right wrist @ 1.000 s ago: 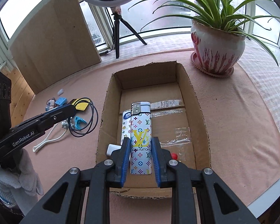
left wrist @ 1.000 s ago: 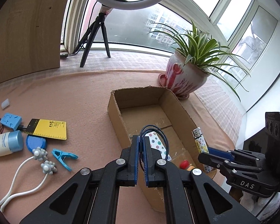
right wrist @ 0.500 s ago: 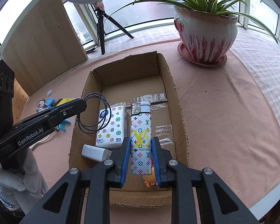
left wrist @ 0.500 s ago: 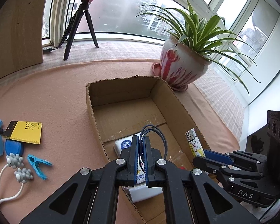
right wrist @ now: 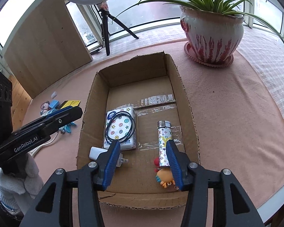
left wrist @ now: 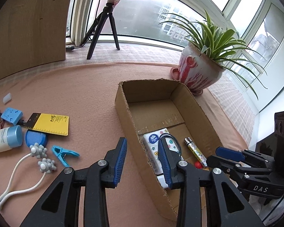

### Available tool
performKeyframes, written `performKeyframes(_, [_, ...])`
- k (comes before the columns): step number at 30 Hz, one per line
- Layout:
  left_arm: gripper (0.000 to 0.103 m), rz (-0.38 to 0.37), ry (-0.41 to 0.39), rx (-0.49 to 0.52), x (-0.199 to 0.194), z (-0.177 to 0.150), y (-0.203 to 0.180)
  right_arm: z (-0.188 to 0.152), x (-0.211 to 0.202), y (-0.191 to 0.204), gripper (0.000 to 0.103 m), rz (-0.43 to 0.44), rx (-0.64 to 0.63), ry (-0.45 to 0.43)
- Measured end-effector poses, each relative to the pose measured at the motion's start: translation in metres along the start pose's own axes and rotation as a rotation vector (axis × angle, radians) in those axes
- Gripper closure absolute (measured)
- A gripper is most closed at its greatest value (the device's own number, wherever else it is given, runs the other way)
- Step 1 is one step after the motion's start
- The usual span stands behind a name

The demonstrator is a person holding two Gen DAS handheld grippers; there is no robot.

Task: Organize objects
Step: 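Open both grippers to drop the lighter and cable into the box, then lower both grippers onto the white massager cord and close them on it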

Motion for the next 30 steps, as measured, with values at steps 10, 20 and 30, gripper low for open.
performKeyframes(10, [0.066, 0.097, 0.037, -0.108, -0.022, -0.033, 0.101, -0.015, 0.023, 0.056, 0.056, 0.067, -0.042, 0.042])
performKeyframes(20, [0.065, 0.21, 0.065, -0.134, -0.039, -0.065, 0.185, -0.033, 0.052, 0.111, 0.056, 0.095, -0.085, 0.092])
performKeyframes(30, [0.063, 0.272, 0.109, -0.132, -0.037, -0.081, 0.249, -0.048, 0.076, 0.148, 0.056, 0.115, -0.09, 0.124])
Point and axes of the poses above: each gripper's, at about its wrist camera, not at the fingertips, and x roughly the way its jaws point, y to its left, z to its top, the point moved 10 cm from there along x, roughly the way its jaws point, and after that the axes turned 13 degrees about z, right-handed, at the moved point
